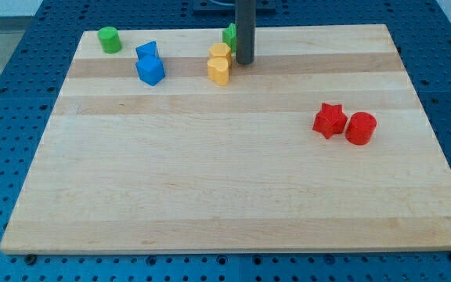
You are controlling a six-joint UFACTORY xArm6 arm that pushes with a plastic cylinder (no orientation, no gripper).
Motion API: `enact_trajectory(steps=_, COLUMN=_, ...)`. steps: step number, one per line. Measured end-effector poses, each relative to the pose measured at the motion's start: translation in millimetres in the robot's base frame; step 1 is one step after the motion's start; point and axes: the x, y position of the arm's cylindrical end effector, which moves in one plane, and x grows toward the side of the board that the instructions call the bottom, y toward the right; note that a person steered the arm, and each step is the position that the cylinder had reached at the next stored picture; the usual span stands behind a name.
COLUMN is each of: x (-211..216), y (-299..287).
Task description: Slightly push the blue cube towards the right of the board
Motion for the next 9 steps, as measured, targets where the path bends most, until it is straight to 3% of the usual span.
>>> enact_trajectory(steps=1, x=22.1, y=28.4)
enact_trajectory(steps=3, x=37.8, y=18.2)
enact_trajectory(steps=5, x=85.6, y=-95.7)
enact_trajectory(steps=6, x=89.8, y=-185.4)
enact_trajectory(steps=9, x=1.9, y=-234.4)
